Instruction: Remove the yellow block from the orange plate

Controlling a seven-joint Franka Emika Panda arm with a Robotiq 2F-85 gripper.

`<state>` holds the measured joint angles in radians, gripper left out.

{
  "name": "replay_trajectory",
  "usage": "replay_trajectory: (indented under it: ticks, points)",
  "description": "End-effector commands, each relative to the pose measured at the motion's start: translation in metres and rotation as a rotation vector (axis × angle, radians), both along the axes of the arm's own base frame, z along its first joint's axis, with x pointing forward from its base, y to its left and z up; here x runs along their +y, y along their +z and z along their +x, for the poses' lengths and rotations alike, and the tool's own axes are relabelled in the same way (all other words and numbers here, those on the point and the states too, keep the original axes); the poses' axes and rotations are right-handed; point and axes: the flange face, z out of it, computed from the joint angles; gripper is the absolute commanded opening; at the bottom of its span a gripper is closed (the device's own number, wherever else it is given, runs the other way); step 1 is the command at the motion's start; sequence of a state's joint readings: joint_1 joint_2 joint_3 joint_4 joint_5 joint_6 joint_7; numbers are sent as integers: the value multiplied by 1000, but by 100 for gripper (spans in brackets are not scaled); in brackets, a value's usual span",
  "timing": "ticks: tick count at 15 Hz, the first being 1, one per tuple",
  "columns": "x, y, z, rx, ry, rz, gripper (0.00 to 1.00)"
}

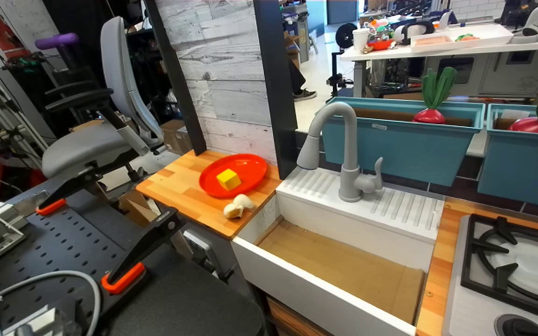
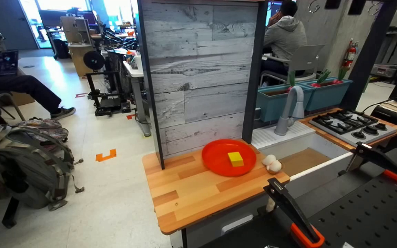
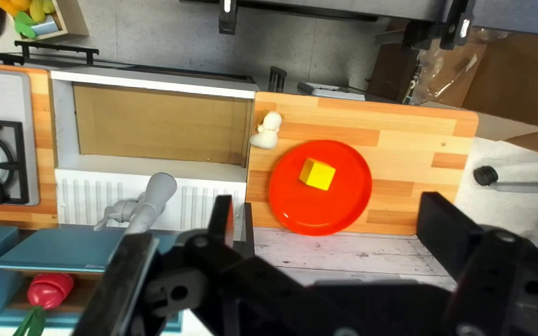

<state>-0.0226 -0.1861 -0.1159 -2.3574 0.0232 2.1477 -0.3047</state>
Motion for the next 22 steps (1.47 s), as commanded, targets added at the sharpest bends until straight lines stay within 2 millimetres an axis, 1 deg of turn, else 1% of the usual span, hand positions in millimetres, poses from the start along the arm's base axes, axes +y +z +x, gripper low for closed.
replay_trajectory:
  ticks: [1,4,6,11,13,17,20,22]
  points:
    - [33,-66,20,49,49,-57,100]
    - [54,-122,29,109,95,-81,100]
    - [65,-164,34,132,113,-88,100]
    - [83,-260,52,141,104,-73,100]
    - [87,-291,62,130,88,-59,100]
    - [95,-339,86,82,21,-32,100]
    - [105,-367,104,51,-42,-23,100]
    - [112,-380,114,42,-71,-21,100]
